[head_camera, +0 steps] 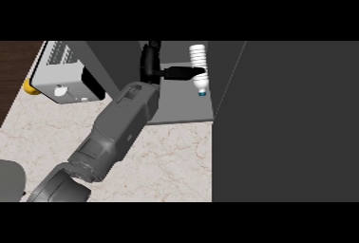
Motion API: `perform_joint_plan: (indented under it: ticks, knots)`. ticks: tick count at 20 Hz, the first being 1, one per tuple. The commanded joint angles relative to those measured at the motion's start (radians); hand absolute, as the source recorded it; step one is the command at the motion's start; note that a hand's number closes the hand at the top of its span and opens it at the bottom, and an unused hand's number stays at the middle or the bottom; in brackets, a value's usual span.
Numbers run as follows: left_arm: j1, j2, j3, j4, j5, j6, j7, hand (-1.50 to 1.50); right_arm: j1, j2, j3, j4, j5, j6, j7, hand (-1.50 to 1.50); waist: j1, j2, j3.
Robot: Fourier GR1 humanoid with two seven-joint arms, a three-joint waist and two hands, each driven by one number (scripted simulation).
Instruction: Pick up the bottled water, place it into the cabinet and close the cabinet
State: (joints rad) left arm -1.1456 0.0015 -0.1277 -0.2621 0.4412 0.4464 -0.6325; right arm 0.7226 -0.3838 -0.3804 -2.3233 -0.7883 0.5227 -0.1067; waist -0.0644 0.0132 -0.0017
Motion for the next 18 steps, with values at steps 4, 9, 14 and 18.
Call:
perform_joint_plan:
  ticks: [4,9,14,18]
  knots:
    - [0.079,-0.001,-0.072,-0.108,0.085,-0.01,-0.033,-1.5,0.016,0.037,0.008,-0.173,-0.017,-0.082,0.076,-1.5,0.016,-0.009,0.0]
    - [0.208,-0.001,-0.217,-0.272,0.207,0.015,-0.021,-1.5,0.009,0.028,0.021,-0.136,-0.007,-0.053,0.077,-1.5,0.006,-0.014,0.0]
    - [0.377,-0.001,-0.35,-0.476,0.205,0.034,0.013,-1.5,0.054,0.057,-0.013,-0.152,0.008,-0.045,0.073,-1.5,0.047,-0.023,0.001]
    - [0.527,-0.001,-0.442,-0.679,0.201,0.091,0.038,-1.5,0.059,0.039,-0.059,-0.122,-0.059,-0.044,0.075,-1.5,0.066,-0.026,0.001]
